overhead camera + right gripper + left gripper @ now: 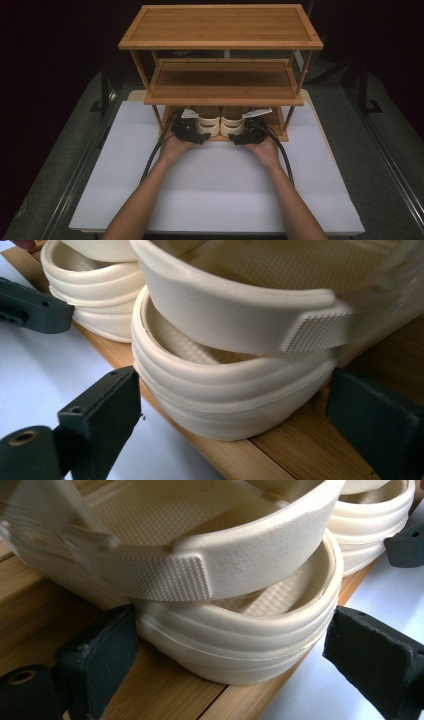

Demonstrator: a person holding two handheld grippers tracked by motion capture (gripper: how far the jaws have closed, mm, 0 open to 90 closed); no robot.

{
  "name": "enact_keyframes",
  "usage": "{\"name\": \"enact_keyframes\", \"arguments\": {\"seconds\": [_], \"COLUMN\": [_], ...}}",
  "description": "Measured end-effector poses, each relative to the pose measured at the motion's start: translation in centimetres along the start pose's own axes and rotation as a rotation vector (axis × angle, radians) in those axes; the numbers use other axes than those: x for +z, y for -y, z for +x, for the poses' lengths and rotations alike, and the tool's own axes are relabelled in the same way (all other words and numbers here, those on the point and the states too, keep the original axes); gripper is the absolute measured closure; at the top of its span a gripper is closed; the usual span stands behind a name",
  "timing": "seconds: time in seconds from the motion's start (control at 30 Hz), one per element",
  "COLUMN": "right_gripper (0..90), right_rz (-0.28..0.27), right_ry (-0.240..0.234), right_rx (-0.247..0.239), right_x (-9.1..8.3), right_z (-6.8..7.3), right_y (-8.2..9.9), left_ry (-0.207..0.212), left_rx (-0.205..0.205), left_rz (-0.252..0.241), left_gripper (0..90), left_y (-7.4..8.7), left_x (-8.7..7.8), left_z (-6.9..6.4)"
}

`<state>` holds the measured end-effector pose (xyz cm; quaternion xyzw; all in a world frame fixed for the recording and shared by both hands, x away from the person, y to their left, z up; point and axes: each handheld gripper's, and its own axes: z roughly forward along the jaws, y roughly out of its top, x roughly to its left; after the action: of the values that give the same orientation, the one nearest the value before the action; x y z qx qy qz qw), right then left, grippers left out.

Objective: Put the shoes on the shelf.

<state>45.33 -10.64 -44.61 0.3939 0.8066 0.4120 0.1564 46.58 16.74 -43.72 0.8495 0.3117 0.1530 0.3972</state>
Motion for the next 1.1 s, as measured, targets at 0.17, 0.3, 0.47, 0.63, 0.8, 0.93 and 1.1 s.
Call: {"name": "enact_keyframes", "arguments": {"seconds": [0.17, 0.3, 0.47, 0.63, 0.8, 0.93, 1.1], "right_gripper": [7.5, 7.4, 7.2, 7.2, 7.2, 7.2, 7.2], "right_rz": [-0.015, 0.0, -0.014, -0.017, -0.026, -0.035, -0.036], "right_ry": [-0.009, 0.004, 0.006, 0.013, 0.025, 0.028, 0.037], "right_rx": [0.011, 0.054, 0.063, 0.06, 0.056, 0.047, 0.044], "right_x": [-1.0, -2.0, -3.7, -5.9, -8.2, -10.1, -12.2], "right_z": [0.1, 0.4, 0.3, 0.2, 0.3, 0.4, 0.6], "right_y": [-0.1, -0.1, 0.5, 1.6, 2.8, 3.5, 4.9], "left_ry": [-0.008, 0.007, 0.021, 0.026, 0.027, 0.015, -0.001], "left_rx": [-0.026, -0.014, -0.027, -0.015, -0.004, 0.007, 0.015], "left_rz": [-0.014, -0.007, 0.005, 0.008, 0.009, 0.006, 0.014], "left_gripper": [6.7, 6.7, 6.7, 6.7, 6.7, 6.8, 6.8], "left_y": [0.1, 0.2, 0.5, 1.0, 2.0, 3.0, 4.7], "left_x": [-1.0, -1.9, -3.8, -6.1, -8.6, -10.7, -13.2], "left_z": [-0.1, -0.2, -0.4, -0.8, -1.4, -2.0, -2.4]}}
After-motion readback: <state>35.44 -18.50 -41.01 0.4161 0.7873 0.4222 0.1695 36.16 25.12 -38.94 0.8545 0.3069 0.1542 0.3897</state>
